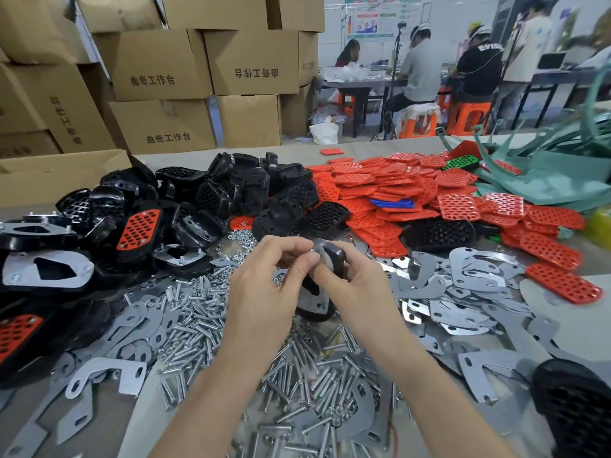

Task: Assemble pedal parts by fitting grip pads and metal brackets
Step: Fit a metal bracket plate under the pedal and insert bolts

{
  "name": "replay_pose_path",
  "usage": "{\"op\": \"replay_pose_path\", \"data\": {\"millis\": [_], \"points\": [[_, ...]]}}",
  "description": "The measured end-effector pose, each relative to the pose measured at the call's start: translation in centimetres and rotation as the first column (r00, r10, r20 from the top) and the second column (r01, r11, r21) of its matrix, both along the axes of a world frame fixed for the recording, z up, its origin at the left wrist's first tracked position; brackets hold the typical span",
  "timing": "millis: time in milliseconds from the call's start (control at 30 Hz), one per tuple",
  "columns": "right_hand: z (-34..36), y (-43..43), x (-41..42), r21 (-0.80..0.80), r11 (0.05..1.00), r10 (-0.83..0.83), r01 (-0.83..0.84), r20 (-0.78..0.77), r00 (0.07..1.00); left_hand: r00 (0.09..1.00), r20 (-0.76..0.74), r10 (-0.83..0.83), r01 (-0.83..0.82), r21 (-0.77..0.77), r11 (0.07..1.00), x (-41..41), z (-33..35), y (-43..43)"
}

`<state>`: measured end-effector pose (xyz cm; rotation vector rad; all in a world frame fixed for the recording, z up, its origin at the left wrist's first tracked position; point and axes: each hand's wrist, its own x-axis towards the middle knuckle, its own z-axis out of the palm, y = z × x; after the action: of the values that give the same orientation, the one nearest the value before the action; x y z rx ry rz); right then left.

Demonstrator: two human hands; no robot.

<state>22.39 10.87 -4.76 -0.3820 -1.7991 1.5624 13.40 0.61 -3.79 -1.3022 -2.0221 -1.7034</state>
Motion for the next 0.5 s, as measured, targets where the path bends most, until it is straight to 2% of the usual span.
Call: {"op": "replay_pose_path", "data": {"millis": [167,333,400,500], "points": [[0.02,-0.02,-0.09,-0.015,1.0,-0.009,0.009,-0.007,1.0,0.995,0.1,-0.02,0.02,0.002,1.0,-0.13,-0.18,0.16],[0.19,0.24,0.33,0.036,0.992,0.117,-0.119,0.06,0.991,0.986,0.165,-0.019,0.016,0.016,1.0,-0.21,-0.23,-0.09],[0.31,0.3,0.54,0.032,0.987,0.153,-0.155,0.069,0.986,0.989,0.147,-0.004,0.002,0.013,1.0,-0.35,-0.15,-0.12],[0.38,0.41,0.58,0.015,0.99,0.142,-0.144,0.068,0.987,0.999,0.035,0.0,0.001,-0.012,1.0,-0.5,0.06,-0.11]]}}
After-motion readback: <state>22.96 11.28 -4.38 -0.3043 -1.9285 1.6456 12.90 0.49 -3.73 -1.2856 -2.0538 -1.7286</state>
